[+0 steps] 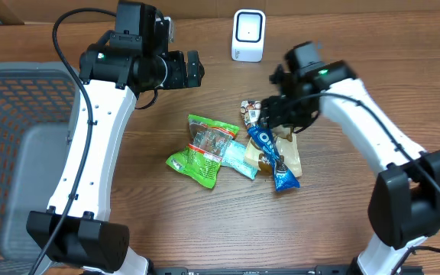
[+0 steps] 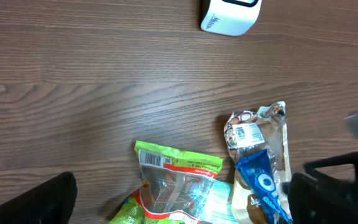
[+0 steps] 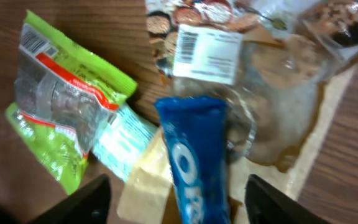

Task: Scan the item barcode

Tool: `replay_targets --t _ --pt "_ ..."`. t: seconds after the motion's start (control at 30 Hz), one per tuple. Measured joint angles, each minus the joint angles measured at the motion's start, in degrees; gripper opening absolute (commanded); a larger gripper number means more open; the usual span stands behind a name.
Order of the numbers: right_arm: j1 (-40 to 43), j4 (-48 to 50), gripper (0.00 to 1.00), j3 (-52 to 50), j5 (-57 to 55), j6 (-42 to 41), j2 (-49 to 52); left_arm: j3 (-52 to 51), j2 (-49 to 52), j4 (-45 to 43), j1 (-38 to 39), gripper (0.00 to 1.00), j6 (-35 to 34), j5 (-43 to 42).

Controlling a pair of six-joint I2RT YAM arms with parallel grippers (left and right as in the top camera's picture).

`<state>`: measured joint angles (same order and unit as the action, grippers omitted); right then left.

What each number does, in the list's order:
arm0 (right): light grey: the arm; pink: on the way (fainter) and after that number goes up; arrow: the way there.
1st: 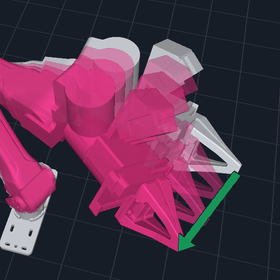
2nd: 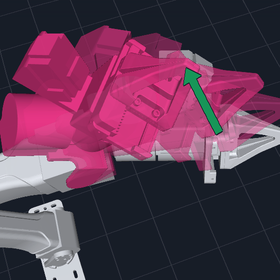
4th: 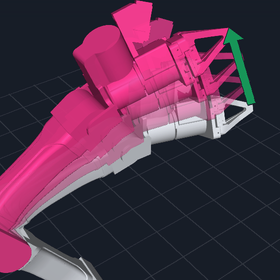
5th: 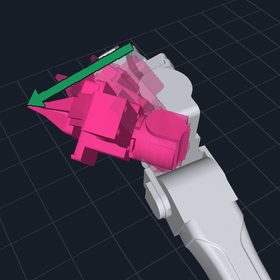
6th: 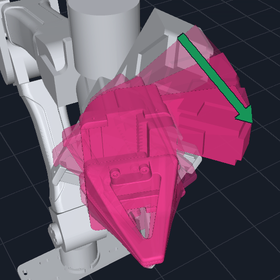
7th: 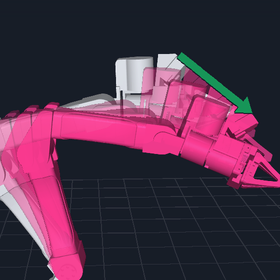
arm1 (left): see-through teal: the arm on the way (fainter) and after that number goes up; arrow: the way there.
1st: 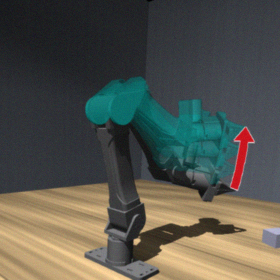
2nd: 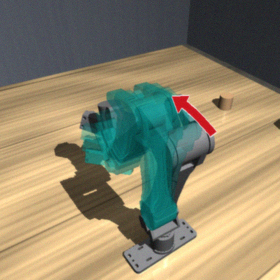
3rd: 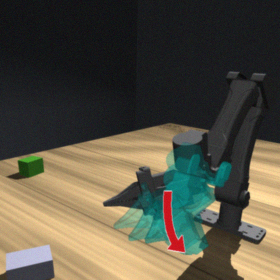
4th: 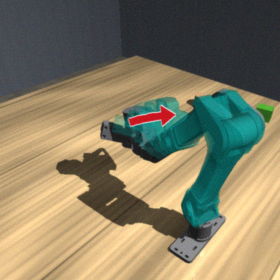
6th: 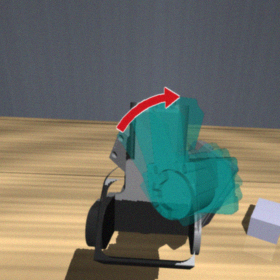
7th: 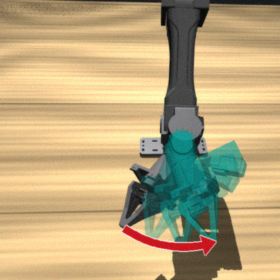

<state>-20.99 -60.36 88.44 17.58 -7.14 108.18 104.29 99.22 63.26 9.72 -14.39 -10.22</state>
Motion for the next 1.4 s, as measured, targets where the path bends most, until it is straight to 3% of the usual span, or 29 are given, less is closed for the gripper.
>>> replay_targets --t 0.23,0.47,0.57,0.7,0.83,1.2,1.4 --pt "-3.6 2.1 0.77 0.0 -9.5 0.9 3.3 0.0 0.0 0.0 0.0 1.0 0.0 0.0" --pt "-3.3 4.9 0.73 0.0 -7.5 7.8 10.1 0.0 0.0 0.0 0.0 1.0 0.0 0.0" --pt "-3.3 6.1 0.53 0.0 -7.0 8.9 10.4 0.0 0.0 0.0 0.0 1.0 0.0 0.0" --pt "-3.1 6.9 0.4 0.0 -5.6 9.9 10.4 0.0 0.0 0.0 0.0 1.0 0.0 0.0" --pt "-3.0 7.0 0.04 0.0 -3.1 10.2 10.4 0.0 0.0 0.0 0.0 1.0 0.0 0.0" --pt "-2.8 -2.8 0.04 8.7 1.5 7.9 10.5 0.0 0.0 0.0 0.0 1.0 0.0 0.0" --pt "-2.7 -5.3 0.04 12.8 -13.4 -2.1 3.9 0.0 0.0 0.0 0.0 1.0 0.0 0.0"
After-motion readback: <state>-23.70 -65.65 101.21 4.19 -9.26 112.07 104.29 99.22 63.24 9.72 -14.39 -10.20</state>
